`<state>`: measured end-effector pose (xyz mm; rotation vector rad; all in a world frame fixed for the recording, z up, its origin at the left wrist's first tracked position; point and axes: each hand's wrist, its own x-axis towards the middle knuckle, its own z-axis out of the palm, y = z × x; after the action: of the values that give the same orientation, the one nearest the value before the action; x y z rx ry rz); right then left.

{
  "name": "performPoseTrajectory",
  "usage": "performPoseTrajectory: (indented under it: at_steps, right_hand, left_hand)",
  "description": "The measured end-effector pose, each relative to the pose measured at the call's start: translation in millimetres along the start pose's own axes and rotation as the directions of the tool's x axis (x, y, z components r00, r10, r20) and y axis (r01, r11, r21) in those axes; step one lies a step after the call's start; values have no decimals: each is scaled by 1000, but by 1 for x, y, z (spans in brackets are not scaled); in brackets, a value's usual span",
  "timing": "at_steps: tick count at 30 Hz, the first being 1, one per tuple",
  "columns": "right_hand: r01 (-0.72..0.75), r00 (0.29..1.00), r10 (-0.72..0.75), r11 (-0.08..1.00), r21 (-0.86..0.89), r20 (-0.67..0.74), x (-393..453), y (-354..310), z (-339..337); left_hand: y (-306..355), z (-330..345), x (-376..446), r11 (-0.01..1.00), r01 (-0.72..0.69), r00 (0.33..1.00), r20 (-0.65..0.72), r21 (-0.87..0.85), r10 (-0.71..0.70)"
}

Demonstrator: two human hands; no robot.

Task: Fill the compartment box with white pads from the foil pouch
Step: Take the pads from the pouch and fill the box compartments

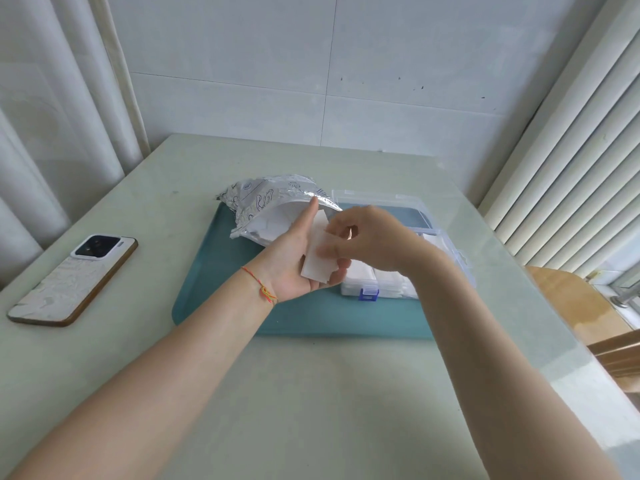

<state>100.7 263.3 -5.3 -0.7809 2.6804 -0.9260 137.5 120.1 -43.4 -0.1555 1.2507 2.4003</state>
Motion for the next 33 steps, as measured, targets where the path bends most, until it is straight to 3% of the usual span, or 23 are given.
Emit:
performPoseTrajectory:
  at_steps: [3, 7, 9, 16, 21, 25, 33]
  right_hand:
    - [41, 991, -53, 994, -101, -124, 0, -3, 5]
    - [105, 994, -111, 935, -340, 2, -6, -8, 13]
    - [114, 992, -127, 906, -407, -5, -6, -9, 18]
    - [114, 990, -136, 927, -358, -36, -6, -6, 13]
    - [120, 992, -122, 904, -410, 21, -8, -6, 15]
    - [114, 992, -127, 889, -443, 0, -8, -6, 16]
    - [123, 987, -156, 871, -475, -31, -6, -7, 15]
  left_hand:
    - [-1, -3, 3, 998, 2, 999, -32, -71, -5]
    - [2, -7, 3, 999, 10, 1000, -16, -35, -11]
    - [2, -4, 0, 1000, 11, 1000, 3, 21, -11]
    - [5, -4, -1, 1000, 28, 999, -31, -7, -28]
    - [4, -2, -2, 1000, 20, 1000, -9, 5, -20]
    - [3, -3, 2, 998, -20, 997, -72, -67, 15]
    - [3, -7, 3, 999, 32, 998, -60, 41, -30]
